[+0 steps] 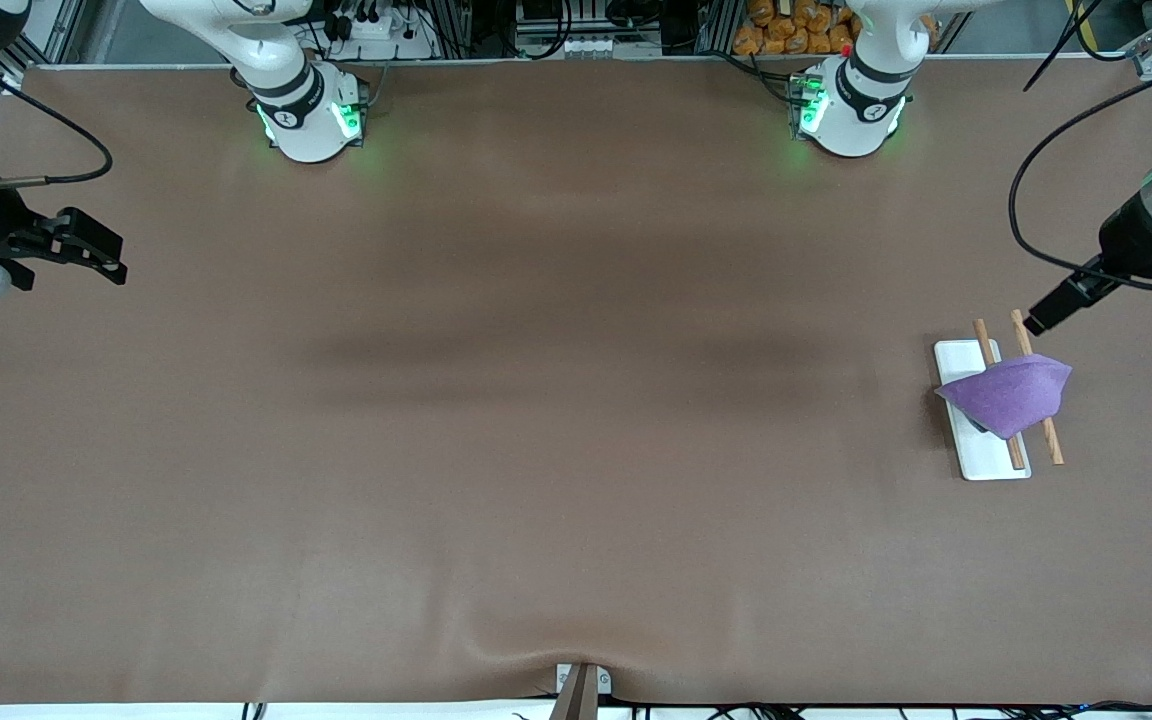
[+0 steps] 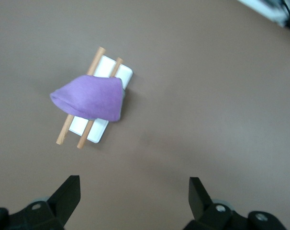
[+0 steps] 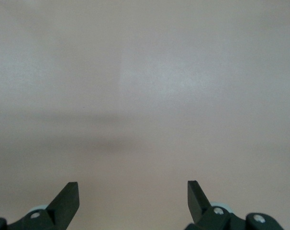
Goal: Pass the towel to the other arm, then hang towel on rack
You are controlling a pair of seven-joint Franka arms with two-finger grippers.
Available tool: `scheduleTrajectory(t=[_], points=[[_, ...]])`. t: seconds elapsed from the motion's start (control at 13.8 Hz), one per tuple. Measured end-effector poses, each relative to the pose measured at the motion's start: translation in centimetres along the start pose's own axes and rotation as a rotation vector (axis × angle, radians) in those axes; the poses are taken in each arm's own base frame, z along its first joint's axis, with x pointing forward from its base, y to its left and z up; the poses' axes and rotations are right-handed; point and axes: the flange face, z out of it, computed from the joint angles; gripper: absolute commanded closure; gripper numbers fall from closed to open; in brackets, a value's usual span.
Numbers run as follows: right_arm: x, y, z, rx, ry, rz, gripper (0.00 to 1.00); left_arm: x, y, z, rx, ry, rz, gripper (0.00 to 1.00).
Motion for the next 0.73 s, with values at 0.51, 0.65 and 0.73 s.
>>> scheduleTrajectory(t=[0.51,0.65,0.73], points=[[0.0,0.1,0.0,-0.008,0.001,0.000,0.00,-2.8,2.6,-5.4,0.007,-0.068,0.382,0.00],[0.0,0.1,-0.1,-0.011,0.001,0.000,0.00,-2.8,2.3,-5.8,0.007,-0.071,0.419,0.00],[0.0,0.1,-0.1,-0.012,0.001,0.000,0.00,-2.7,2.2,-5.9,0.007,-0.069,0.427,0.00]])
